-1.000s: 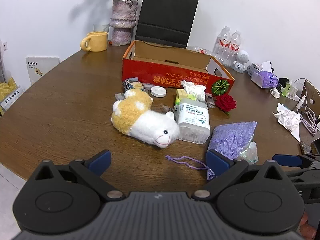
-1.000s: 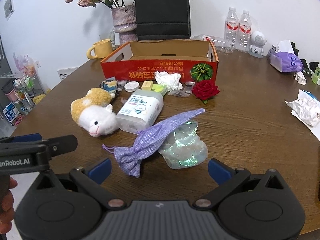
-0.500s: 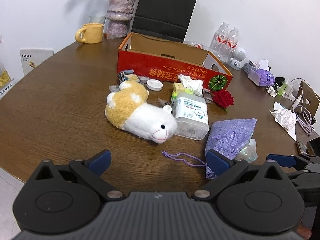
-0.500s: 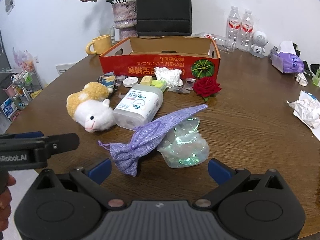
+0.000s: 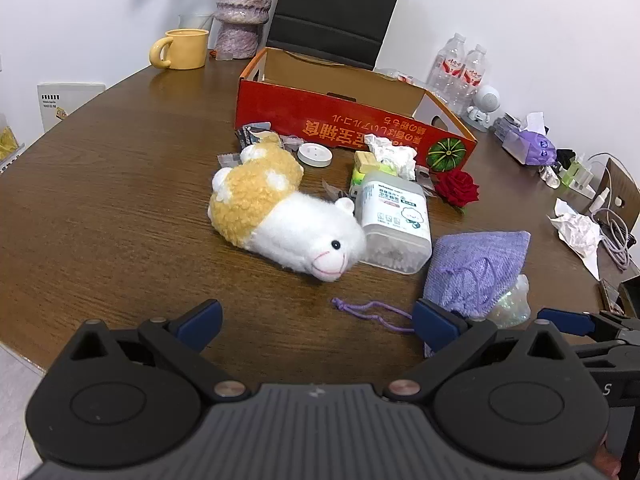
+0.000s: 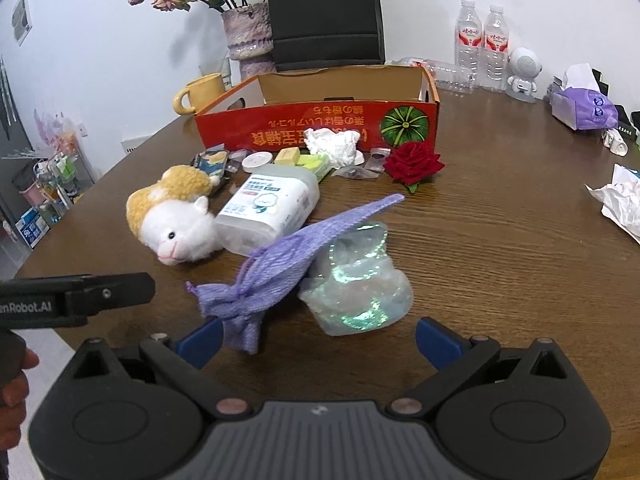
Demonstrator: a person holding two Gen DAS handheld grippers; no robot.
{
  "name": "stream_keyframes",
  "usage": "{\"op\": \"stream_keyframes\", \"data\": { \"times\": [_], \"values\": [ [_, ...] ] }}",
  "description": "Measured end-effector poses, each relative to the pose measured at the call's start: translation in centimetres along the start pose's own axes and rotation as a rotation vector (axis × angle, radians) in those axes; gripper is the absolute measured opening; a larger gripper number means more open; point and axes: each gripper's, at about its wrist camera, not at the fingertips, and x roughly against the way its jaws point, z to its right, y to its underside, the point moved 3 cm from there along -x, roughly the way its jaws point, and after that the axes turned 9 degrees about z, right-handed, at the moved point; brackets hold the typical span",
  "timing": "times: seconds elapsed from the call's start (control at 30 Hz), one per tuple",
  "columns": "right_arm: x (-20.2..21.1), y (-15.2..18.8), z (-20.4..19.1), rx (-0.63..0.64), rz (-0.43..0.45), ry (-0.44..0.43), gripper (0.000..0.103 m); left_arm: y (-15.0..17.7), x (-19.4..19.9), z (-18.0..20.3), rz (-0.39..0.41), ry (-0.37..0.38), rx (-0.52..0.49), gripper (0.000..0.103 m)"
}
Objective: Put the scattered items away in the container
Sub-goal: 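Approach the purple pouch with the left tool and the plastic bag with the right tool, then grasp the purple pouch with the left tool while the right tool grasps the clear plastic bag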
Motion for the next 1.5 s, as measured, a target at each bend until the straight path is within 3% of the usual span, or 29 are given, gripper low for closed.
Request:
{"op": "stream_keyframes", "data": {
  "times": [0.17, 0.33, 0.57, 0.73, 0.83, 0.9, 0.93, 1.0, 1.1, 1.27, 1.5],
  "values": [
    [-0.2, 0.0, 1.1, 0.009, 0.014, -0.019, 0.101, -0.5, -0.3, 1.6, -0.005, 0.086, -0.037, 0.103],
    [-0.3, -0.1, 1.8, 0.075, 0.044, -0.013, 0.091, -0.6, -1.3, 4.0, -0.024, 0.158, -0.075, 0.103],
    [-1.3, -0.2, 2.0, 0.193, 0.072, -0.06, 0.081, 0.0, -3.5, 7.3, -0.075, 0.195, -0.129, 0.103],
    [-2.3, -0.3, 2.6, 0.23, 0.067, -0.106, 0.064, 0.5, -4.8, 7.4, -0.105, 0.169, -0.106, 0.101],
    [-2.5, -0.3, 2.7, 0.251, 0.082, -0.145, 0.051, 0.7, -5.2, 7.0, -0.108, 0.172, -0.085, 0.089],
    [-2.5, -0.2, 2.6, 0.265, 0.097, -0.163, 0.043, 0.8, -5.5, 6.8, -0.119, 0.176, -0.074, 0.069],
    [-2.6, -0.3, 2.7, 0.264, 0.1, -0.173, 0.042, 0.8, -5.6, 6.8, -0.126, 0.186, -0.067, 0.064],
    [-2.6, -0.3, 2.8, 0.254, 0.103, -0.188, 0.037, 0.9, -5.6, 6.9, -0.132, 0.206, -0.067, 0.041],
    [-2.3, -0.4, 3.2, 0.226, 0.116, -0.191, 0.033, 0.6, -4.9, 7.1, -0.099, 0.224, -0.084, 0.029],
    [-0.8, -1.4, 3.6, 0.194, 0.151, -0.185, 0.033, -0.7, -2.7, 7.2, -0.012, 0.27, -0.116, 0.024],
    [0.4, -3.9, 3.2, 0.17, 0.2, -0.183, 0.032, -3.9, -1.0, 6.1, 0.089, 0.297, -0.096, 0.023]
  ]
}}
